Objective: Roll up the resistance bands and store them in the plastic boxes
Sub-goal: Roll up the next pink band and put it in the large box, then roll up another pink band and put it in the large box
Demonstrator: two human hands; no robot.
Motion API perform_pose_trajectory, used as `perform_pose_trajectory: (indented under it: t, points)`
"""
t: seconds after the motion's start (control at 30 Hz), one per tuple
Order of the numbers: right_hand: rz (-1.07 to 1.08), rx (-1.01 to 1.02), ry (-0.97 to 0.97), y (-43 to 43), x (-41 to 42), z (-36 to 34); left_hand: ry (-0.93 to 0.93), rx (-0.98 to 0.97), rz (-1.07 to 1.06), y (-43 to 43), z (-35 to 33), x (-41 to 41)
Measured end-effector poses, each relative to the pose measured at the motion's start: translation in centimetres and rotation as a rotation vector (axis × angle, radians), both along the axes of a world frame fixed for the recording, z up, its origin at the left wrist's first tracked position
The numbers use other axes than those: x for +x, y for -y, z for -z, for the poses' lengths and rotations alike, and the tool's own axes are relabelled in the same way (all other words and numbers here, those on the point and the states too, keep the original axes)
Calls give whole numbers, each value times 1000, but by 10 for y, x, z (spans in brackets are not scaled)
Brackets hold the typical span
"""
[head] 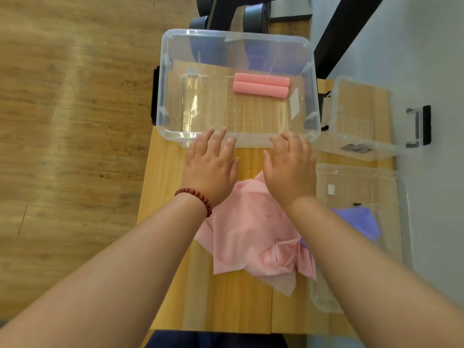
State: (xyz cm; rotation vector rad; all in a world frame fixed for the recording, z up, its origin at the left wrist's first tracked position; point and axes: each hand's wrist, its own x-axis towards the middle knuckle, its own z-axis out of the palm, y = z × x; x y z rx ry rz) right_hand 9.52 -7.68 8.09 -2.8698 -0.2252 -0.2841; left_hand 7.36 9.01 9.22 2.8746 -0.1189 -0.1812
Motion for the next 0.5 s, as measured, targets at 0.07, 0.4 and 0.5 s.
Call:
perform_pose_trajectory:
  t: [0.07,0.4,0.5]
  points:
    - [24,4,-41,-4,-22,2,-5,-7,40,-1,2,-21]
    - [99,-89,-264,2,-121,37,-199,24,159,6,32,-110]
    - [104,-69,-290,13,-133,55,-196,-18,154,16,45,-116]
